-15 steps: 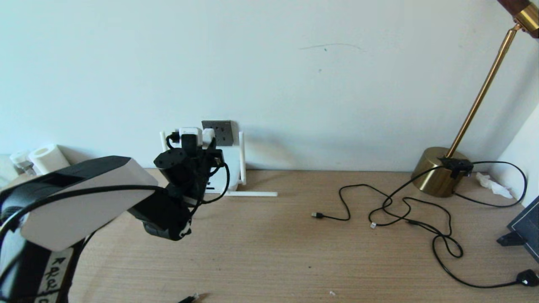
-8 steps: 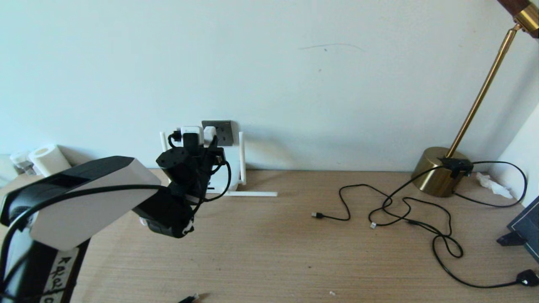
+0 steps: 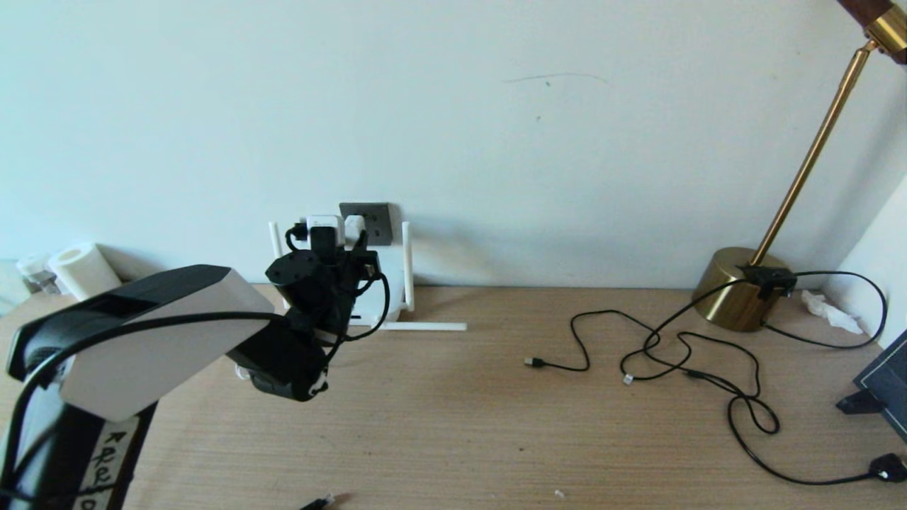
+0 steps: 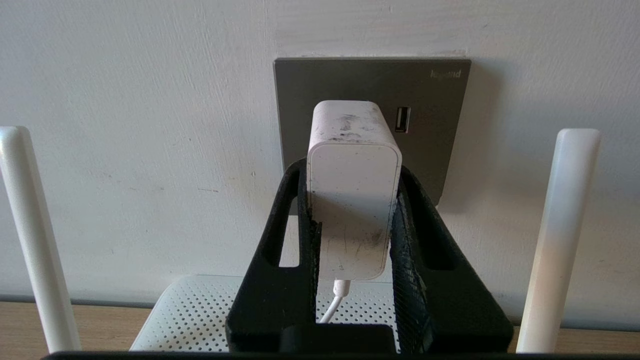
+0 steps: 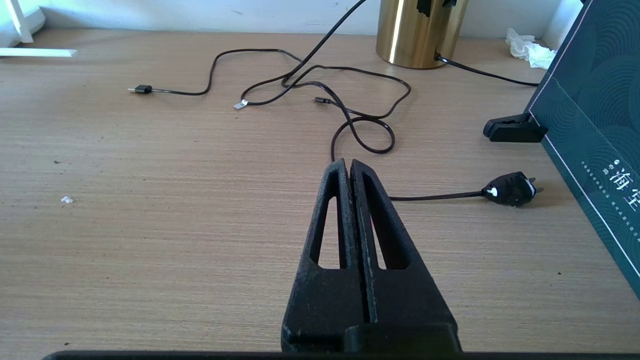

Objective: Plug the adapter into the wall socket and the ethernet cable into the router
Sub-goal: Align plug and socket, then plug plug into socket

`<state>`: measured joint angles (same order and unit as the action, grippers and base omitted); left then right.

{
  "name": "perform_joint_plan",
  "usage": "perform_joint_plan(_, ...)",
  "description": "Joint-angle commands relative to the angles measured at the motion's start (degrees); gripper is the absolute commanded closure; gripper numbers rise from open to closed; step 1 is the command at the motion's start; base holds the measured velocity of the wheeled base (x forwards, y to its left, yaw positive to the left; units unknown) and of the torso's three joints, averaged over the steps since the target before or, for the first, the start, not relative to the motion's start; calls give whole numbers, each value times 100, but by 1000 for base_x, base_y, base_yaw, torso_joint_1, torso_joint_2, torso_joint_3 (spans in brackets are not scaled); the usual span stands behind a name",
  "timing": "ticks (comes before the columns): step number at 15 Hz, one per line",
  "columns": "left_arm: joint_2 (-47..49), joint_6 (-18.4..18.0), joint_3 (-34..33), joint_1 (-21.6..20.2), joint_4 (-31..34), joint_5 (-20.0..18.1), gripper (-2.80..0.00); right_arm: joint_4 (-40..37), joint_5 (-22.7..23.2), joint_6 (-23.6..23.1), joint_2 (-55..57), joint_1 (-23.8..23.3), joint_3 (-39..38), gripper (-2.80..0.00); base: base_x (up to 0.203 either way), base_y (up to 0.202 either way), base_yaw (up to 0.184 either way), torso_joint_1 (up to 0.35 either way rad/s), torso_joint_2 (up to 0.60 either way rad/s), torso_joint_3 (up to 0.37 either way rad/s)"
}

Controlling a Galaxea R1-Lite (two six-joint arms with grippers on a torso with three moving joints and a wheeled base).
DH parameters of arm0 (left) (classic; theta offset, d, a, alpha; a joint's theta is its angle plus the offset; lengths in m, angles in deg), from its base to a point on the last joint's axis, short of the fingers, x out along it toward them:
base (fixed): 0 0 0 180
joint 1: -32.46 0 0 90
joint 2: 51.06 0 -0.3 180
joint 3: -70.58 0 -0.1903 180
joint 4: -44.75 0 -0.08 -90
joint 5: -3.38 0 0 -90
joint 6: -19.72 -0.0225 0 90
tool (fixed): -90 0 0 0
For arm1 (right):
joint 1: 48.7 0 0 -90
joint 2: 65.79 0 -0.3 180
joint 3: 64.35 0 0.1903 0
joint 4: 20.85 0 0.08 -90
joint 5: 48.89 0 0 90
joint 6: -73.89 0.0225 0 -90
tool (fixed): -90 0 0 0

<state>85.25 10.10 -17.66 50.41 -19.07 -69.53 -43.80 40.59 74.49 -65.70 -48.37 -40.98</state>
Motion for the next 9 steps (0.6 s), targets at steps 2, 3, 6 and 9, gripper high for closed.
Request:
perform_joint_plan(2,48,-5,28,-1,-48,5,0,2,0,2,-1,2,0,0,0,0,0,0,0,0)
perform_joint_plan(3,63,-5,34,-1,-48,5,0,2,0,2,3,2,0,0,0,0,0,0,0,0)
perform_joint_plan(6,99,-5,84,-10,-48,-13,0,2,0,2,-1,2,0,0,0,0,0,0,0,0)
perform_joint_plan(9,125,-5,166,-19,-48,-13,0,2,0,2,5,2,0,0,0,0,0,0,0,0)
